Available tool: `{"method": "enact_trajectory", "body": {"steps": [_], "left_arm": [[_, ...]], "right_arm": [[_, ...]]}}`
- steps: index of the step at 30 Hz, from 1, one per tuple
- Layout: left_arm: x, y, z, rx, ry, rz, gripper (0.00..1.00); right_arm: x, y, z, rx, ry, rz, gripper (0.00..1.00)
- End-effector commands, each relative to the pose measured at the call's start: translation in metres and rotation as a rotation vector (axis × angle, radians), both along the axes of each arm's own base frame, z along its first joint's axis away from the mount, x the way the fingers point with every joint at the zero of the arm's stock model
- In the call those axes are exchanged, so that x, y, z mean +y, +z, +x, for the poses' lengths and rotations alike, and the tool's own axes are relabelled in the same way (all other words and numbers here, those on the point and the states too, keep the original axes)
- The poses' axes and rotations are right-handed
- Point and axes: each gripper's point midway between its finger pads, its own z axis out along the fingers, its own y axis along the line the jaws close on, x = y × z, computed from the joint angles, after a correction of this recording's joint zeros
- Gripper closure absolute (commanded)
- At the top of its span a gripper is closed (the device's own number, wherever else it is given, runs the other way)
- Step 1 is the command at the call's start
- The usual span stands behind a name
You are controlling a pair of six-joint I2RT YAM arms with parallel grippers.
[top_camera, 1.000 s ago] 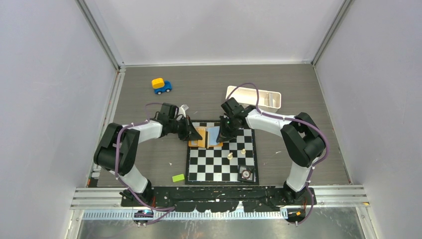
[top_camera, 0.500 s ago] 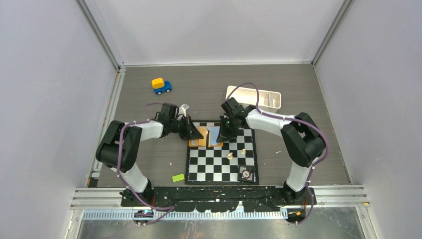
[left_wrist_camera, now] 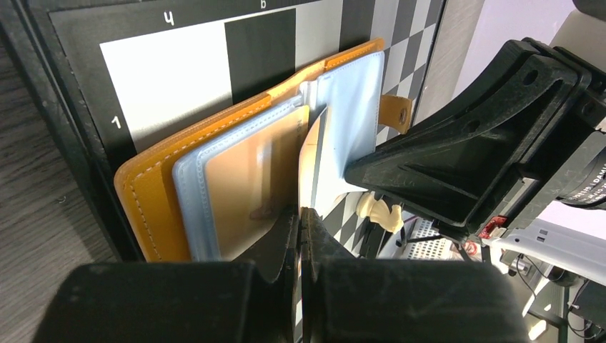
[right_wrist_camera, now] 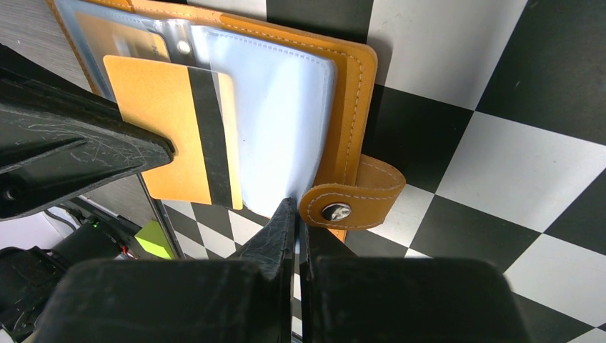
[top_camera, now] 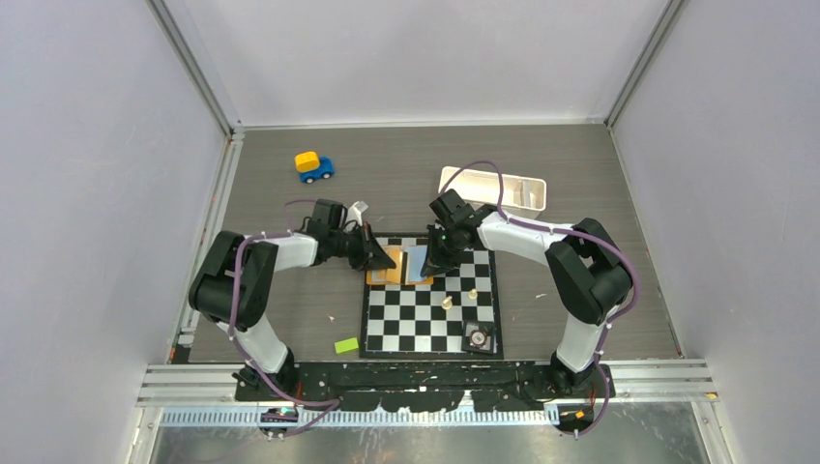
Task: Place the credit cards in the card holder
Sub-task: Insert the credit card into the card holder.
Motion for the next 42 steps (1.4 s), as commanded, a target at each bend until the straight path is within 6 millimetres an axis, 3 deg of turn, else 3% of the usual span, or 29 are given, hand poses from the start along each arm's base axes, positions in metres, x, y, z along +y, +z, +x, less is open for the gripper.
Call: {"method": "enact_trajectory", "body": {"steps": [1, 17, 26, 34, 42], "left_arm": [[0.003, -0.011, 0.018, -0.04, 0.042, 0.05, 1.0], [0.0, -0.016, 0.023, -0.038, 0.078, 0.013, 1.0], [-0.011, -0.022, 0.01, -0.021, 0.055, 0.015, 1.0], [-0.011, -0.026, 0.009, -0.03, 0.063, 0.075, 1.0], [-0.005, -0.023, 0.011, -0.047, 0.055, 0.126, 1.0]], "right_arm": [[-0.007, -0.01, 0.0, 0.002, -0.001, -0.057, 1.0], [-0.008, -0.011, -0.001, 0.002, 0.0, -0.062, 1.0], [-0.003, -0.002, 0.003, -0.023, -0.014, -0.024, 0.99], [-0.004, 0.009, 0.004, -0.046, -0.023, -0.008, 0.84], [-0.022, 0.055, 0.017, -0.193, -0.02, -0.071, 0.56]]}}
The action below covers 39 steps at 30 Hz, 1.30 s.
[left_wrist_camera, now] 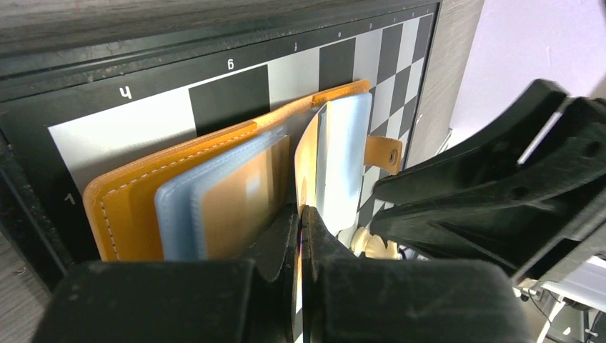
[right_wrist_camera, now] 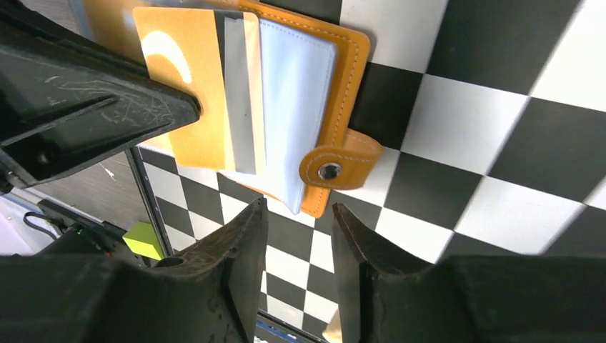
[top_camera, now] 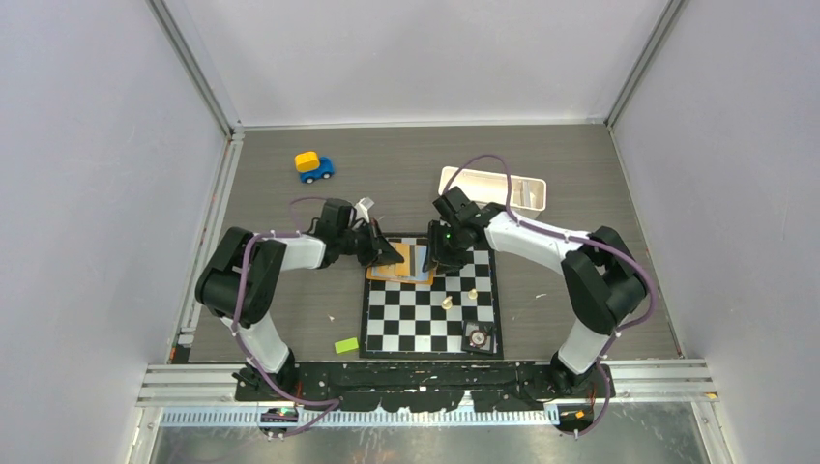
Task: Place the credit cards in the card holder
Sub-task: Insert the credit card into the card holder.
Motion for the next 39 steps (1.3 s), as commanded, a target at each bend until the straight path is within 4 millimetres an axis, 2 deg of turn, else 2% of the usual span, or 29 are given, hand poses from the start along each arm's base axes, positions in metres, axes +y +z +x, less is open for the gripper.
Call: {"method": "enact_trajectory", "body": {"steps": [1, 6, 14, 18, 20, 24, 26, 36, 39], "left_arm": [[0.014, -0.02, -0.006, 0.01, 0.008, 0.134, 1.0], [0.012, -0.018, -0.007, 0.014, -0.004, 0.125, 1.0], [0.013, -0.018, -0.011, 0.03, -0.01, 0.125, 1.0], [0.013, -0.016, -0.013, 0.035, -0.012, 0.124, 1.0], [0.013, -0.015, -0.014, 0.037, -0.012, 0.125, 1.0], [0.013, -0.014, -0.017, 0.049, -0.018, 0.118, 1.0], [0.013, -0.014, -0.018, 0.052, -0.021, 0.114, 1.0], [-0.001, -0.017, -0.018, 0.061, -0.044, 0.072, 1.0], [-0.007, -0.018, -0.019, 0.059, -0.051, 0.07, 1.0]], "right_arm": [[-0.015, 0.042, 0.017, -0.155, 0.003, -0.058, 0.54], [-0.021, 0.034, 0.021, -0.161, 0.02, -0.115, 0.47], [-0.018, 0.017, 0.033, -0.164, 0.016, -0.153, 0.43], [-0.02, 0.008, 0.035, -0.156, 0.015, -0.176, 0.49], [-0.024, 0.005, 0.038, -0.168, 0.004, -0.2, 0.55], [-0.029, 0.001, 0.042, -0.18, -0.011, -0.231, 0.76], [-0.029, -0.001, 0.042, -0.175, -0.013, -0.237, 0.83], [-0.026, -0.005, 0.042, -0.163, -0.024, -0.225, 0.99], [-0.024, -0.005, 0.043, -0.165, -0.03, -0.215, 0.99]]}}
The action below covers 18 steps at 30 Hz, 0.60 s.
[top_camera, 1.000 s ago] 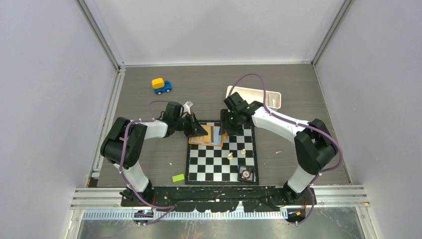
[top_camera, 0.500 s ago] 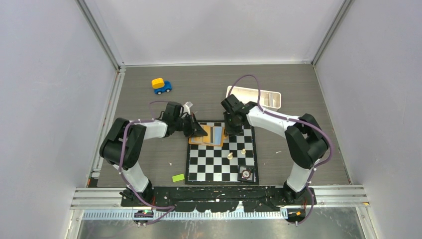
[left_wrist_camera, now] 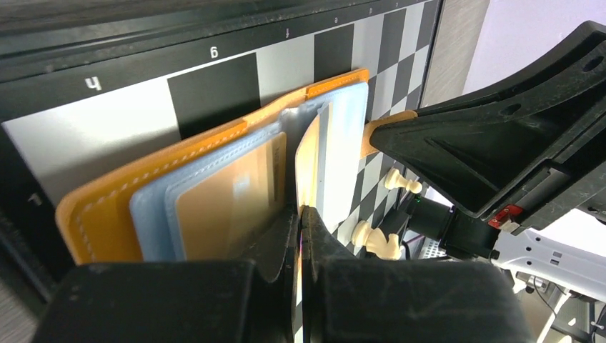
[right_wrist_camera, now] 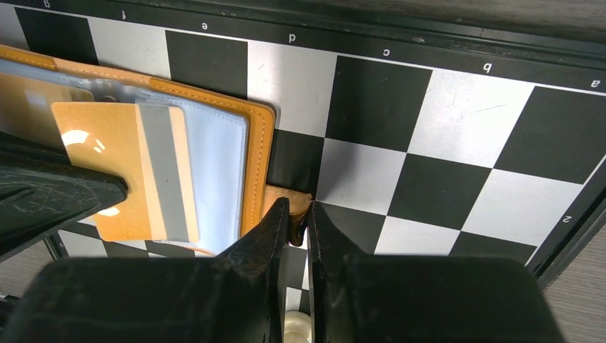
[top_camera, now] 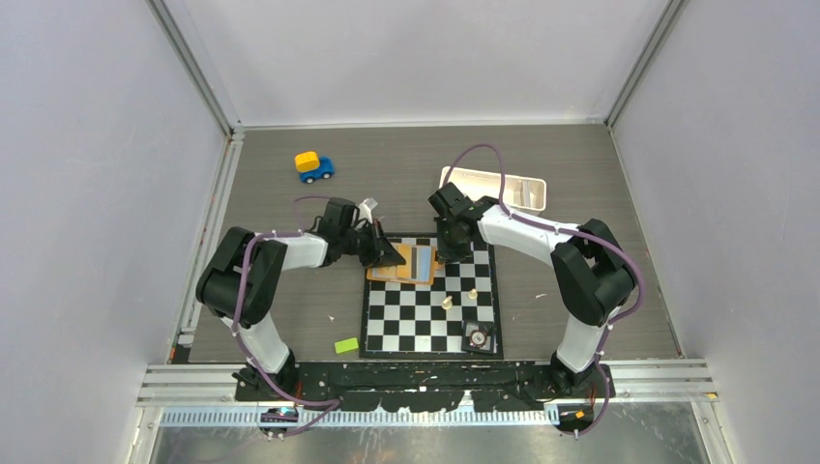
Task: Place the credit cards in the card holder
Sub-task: Insert the credit card into the card holder.
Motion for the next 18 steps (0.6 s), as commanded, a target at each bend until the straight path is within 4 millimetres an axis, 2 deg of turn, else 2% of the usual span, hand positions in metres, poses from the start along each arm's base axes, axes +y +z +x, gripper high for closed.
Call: {"method": "enact_trajectory", "body": {"steps": [1, 9, 13, 18], "left_arm": [[-0.005, -0.02, -0.012, 0.051, -0.016, 0.051, 1.0], [-0.006, -0.02, -0.007, 0.023, 0.005, 0.092, 0.99], [0.006, -0.014, -0.002, -0.014, 0.013, 0.182, 0.9], [0.017, -0.004, -0.002, -0.053, 0.003, 0.256, 0.72]], "right_arm": [[0.01, 0.006, 0.013, -0.044, -0.023, 0.03, 1.0], [0.01, 0.006, 0.012, -0.045, -0.028, 0.034, 1.0], [0.004, 0.006, 0.012, -0.054, -0.034, 0.011, 0.99], [0.0, 0.006, 0.013, -0.062, -0.036, -0.006, 0.99]]}}
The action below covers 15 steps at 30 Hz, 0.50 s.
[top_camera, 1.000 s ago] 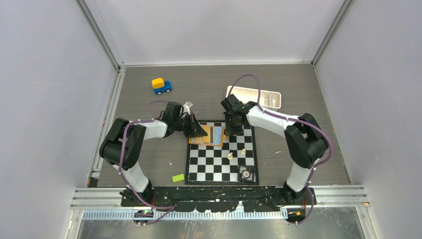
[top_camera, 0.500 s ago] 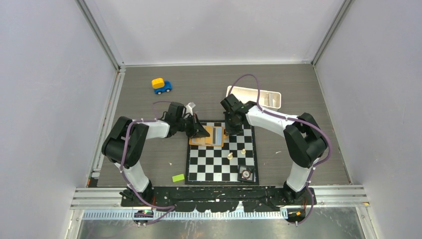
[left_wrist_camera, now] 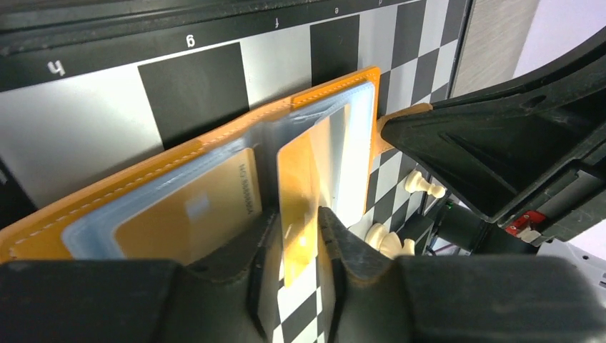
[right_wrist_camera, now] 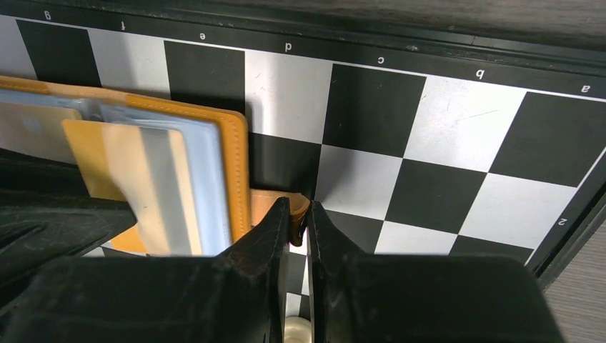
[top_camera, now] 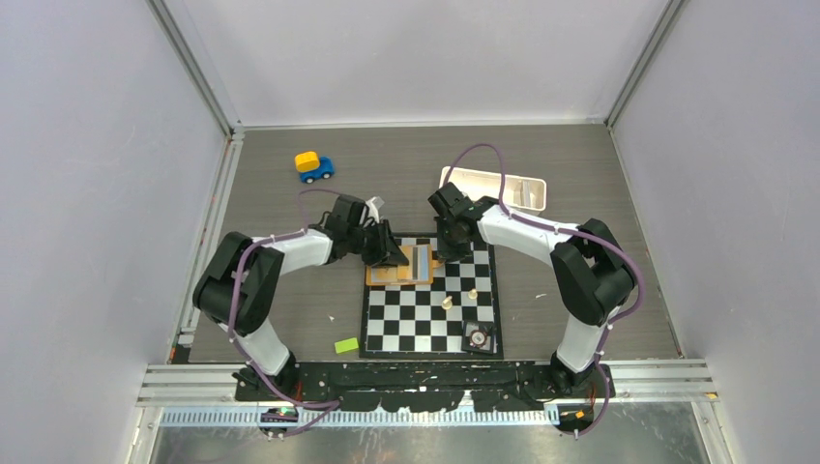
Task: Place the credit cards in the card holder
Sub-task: Insert the credit card into the card holder.
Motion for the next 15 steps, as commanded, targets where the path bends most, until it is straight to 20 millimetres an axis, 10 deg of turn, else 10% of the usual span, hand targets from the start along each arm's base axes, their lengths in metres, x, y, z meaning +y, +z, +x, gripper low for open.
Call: {"method": "enact_trajectory", "body": {"steps": [1, 15], "left_arm": [[0.025, -0.002, -0.002, -0.033, 0.004, 0.165, 0.69], [0.024, 0.024, -0.003, -0.089, -0.023, 0.148, 0.54]], "right_arm": [[0.001, 0.006, 0.009, -0.051, -0.024, -0.003, 1.0], [0.001, 0.006, 0.009, -0.045, -0.018, -0.004, 0.99]]}}
